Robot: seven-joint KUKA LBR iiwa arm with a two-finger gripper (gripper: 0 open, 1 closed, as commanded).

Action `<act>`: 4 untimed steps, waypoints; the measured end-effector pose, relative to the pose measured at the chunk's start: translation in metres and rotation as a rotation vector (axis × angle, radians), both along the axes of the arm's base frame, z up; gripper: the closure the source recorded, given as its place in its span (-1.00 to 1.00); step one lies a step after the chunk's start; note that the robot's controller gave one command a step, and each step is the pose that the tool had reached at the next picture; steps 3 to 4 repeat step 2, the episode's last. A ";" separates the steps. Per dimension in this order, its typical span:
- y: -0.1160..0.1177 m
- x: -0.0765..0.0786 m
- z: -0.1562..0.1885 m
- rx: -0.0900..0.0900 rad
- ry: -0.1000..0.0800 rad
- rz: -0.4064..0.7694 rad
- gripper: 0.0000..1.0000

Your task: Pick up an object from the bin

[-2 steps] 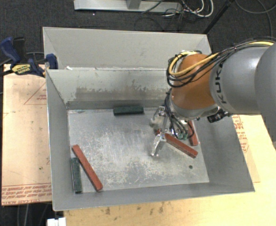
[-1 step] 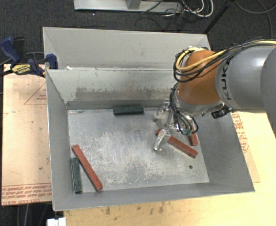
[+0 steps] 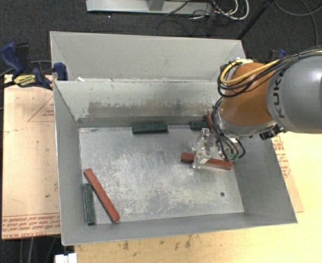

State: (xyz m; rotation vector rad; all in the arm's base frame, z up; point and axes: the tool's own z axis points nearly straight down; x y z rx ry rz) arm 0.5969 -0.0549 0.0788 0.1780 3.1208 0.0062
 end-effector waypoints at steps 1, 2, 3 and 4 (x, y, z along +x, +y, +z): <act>0.000 0.000 0.000 0.000 0.000 0.000 1.00; -0.019 -0.013 0.153 -0.004 0.008 0.054 1.00; -0.019 -0.013 0.153 -0.004 0.008 0.054 1.00; -0.019 -0.013 0.153 -0.004 0.008 0.054 1.00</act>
Offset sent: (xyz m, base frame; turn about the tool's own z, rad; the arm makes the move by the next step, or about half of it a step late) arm -0.0153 -0.0191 0.1508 -0.0554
